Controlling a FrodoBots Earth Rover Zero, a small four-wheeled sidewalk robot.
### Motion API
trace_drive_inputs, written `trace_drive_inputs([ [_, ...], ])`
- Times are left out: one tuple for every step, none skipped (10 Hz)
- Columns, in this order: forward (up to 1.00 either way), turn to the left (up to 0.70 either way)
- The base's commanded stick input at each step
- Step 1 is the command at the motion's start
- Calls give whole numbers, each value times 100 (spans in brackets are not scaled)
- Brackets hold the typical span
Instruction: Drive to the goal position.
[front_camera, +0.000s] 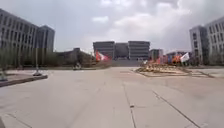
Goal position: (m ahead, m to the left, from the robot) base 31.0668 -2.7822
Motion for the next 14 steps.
trace_drive_inputs([
  [100, 0],
  [100, -38],
  [100, -12],
  [100, -2],
  [100, 0],
  [100, -7],
  [100, -4],
  [100, 0],
  [100, 0],
  [100, -18],
  [100, -18],
  [100, 0],
  [100, 0],
  [100, 0],
])
